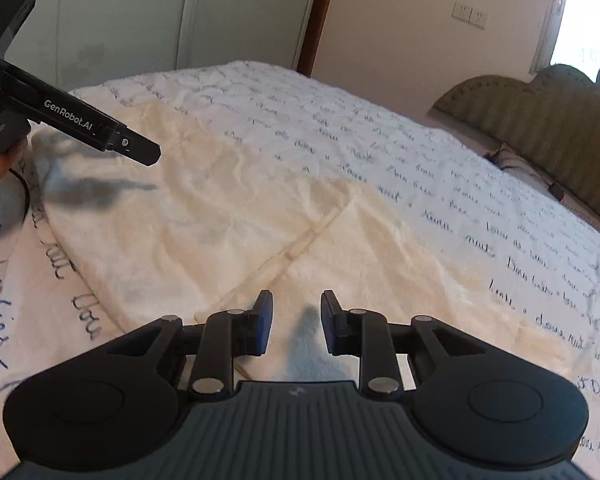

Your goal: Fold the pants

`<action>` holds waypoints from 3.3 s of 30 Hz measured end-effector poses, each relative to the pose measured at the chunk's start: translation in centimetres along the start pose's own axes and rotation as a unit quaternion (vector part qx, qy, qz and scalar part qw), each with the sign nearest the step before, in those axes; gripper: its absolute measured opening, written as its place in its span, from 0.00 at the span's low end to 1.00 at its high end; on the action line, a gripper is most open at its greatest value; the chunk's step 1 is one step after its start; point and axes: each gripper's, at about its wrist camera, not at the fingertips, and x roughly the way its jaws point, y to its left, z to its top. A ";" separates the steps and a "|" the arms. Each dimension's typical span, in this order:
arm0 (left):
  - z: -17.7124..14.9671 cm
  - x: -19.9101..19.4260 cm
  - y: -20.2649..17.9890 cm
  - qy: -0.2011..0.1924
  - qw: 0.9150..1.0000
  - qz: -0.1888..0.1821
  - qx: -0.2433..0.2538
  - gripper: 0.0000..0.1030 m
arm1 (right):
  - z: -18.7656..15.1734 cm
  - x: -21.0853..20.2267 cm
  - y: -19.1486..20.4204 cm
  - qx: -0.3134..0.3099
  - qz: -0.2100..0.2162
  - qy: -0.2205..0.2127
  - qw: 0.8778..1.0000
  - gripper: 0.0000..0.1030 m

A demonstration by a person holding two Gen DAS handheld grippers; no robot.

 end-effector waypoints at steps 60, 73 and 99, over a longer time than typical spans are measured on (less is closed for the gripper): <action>0.2 6.4 14.0 0.089 0.916 -0.179 -0.349 0.12 | 4.2 7.0 20.0 -0.239 -0.006 -0.084 0.967 0.26; 5.8 -2.7 5.1 -0.025 0.956 -0.170 -0.239 0.12 | 4.6 0.0 14.1 -0.114 -0.012 -0.195 0.974 0.11; 6.6 1.0 -26.8 0.002 0.966 -0.255 0.049 0.12 | -6.4 -10.5 -3.5 0.234 -0.079 -0.225 0.943 0.11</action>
